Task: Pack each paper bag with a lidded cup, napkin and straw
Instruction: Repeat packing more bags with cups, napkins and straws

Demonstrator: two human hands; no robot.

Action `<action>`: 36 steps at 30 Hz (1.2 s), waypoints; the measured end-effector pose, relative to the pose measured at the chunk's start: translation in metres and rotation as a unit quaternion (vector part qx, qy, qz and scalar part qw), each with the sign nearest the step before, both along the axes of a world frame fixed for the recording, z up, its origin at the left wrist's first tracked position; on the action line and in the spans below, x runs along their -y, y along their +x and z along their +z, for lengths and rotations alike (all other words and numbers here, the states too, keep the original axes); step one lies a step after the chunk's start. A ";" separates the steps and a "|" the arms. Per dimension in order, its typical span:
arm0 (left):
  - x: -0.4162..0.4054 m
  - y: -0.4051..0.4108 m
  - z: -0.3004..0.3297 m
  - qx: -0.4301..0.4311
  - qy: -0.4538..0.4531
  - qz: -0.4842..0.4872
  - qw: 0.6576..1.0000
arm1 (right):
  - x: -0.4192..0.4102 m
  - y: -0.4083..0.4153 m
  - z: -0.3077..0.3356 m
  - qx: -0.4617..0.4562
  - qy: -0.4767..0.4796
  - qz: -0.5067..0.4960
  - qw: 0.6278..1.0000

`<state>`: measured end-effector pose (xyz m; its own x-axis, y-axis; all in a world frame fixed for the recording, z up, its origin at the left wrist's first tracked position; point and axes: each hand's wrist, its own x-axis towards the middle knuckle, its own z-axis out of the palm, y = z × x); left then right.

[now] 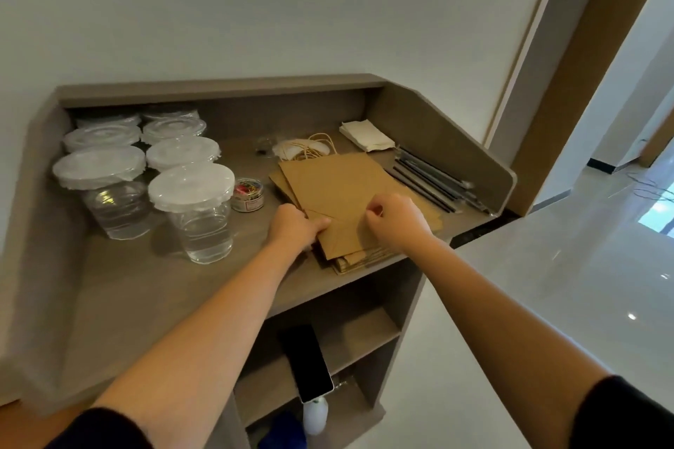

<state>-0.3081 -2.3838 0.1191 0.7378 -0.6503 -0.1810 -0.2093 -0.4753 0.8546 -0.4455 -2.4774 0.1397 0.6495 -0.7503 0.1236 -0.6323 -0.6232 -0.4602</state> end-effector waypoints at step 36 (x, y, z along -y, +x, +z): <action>-0.266 -0.150 0.026 -0.268 -0.282 0.106 0.915 | -0.302 -0.104 0.001 -0.051 -0.196 0.268 0.942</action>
